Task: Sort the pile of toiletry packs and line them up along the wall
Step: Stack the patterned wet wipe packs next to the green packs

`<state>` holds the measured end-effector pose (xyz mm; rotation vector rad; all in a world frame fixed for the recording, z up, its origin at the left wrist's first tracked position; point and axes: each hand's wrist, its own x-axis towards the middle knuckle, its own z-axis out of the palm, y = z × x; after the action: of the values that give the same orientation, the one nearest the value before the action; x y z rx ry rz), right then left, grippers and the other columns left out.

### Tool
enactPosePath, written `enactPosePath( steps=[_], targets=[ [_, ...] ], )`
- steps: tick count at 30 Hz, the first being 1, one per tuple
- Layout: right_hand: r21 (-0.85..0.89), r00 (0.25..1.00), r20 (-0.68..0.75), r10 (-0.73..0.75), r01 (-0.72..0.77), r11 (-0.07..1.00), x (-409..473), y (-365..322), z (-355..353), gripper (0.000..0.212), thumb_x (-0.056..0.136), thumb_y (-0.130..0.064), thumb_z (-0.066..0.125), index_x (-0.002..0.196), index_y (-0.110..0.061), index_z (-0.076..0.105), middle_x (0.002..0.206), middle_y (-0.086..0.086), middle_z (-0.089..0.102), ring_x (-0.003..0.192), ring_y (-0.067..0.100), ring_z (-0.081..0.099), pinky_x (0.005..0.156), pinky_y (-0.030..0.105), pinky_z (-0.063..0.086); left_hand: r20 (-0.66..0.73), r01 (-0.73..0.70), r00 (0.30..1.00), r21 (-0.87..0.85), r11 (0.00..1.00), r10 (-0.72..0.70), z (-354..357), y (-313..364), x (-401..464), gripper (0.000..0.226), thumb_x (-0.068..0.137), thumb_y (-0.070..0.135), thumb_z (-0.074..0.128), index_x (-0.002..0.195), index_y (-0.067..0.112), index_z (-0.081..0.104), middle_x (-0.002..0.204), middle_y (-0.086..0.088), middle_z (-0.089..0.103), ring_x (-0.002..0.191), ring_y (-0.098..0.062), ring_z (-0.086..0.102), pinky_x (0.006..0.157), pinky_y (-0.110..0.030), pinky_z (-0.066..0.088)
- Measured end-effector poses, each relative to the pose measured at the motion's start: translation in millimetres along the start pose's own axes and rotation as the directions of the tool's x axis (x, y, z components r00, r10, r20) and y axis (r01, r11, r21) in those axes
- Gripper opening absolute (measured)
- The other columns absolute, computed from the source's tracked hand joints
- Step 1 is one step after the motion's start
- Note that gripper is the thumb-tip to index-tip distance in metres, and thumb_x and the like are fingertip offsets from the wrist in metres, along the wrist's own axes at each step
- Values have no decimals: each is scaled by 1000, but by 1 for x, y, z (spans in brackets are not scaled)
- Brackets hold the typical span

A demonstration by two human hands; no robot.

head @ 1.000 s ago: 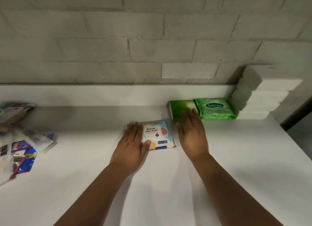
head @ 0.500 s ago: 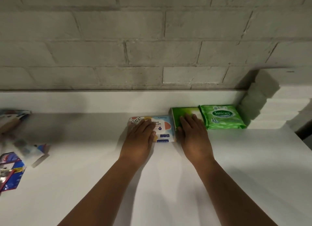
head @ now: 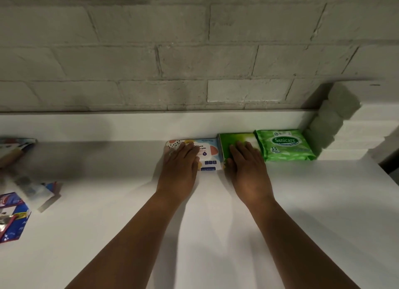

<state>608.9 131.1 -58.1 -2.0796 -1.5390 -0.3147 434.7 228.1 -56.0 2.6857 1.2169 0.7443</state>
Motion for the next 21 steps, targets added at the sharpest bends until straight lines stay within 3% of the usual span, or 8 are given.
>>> enactPosePath(
  steps=[5, 9, 16, 21],
  targets=[
    [-8, 1000, 5, -1, 1, 1000, 0, 0, -1, 48, 94, -33, 36, 126, -7, 60, 134, 16, 56, 130, 35, 46, 109, 47, 31, -3, -8, 1000, 32, 999, 8, 1, 0, 0, 47, 96, 33, 25, 129, 18, 54, 138, -4, 52, 132, -24, 43, 110, -39, 28],
    [-5, 1000, 17, 4, -3, 1000, 0, -2, -3, 50, 95, -34, 35, 128, -6, 59, 137, 17, 53, 133, 37, 42, 110, 49, 30, -38, -33, 999, 108, 994, 38, -1, 1, -2, 43, 96, 29, 30, 125, 16, 58, 134, -5, 56, 130, -27, 45, 108, -46, 34],
    [-85, 994, -57, -96, 91, 992, -13, -10, -12, 42, 96, -27, 43, 130, -4, 56, 136, 20, 52, 133, 40, 40, 110, 49, 33, -65, 36, 998, 175, 984, -25, -8, 4, -16, 48, 97, 32, 27, 130, 11, 54, 140, -10, 50, 136, -29, 37, 114, -40, 16],
    [-96, 996, 12, -92, 93, 991, -36, -25, -22, 41, 96, -25, 37, 125, -4, 57, 130, 21, 56, 126, 40, 46, 108, 47, 36, -92, 51, 995, 126, 991, -40, -19, 9, -43, 45, 99, 34, 30, 117, 10, 63, 129, -11, 59, 129, -30, 46, 110, -42, 30]
  ],
)
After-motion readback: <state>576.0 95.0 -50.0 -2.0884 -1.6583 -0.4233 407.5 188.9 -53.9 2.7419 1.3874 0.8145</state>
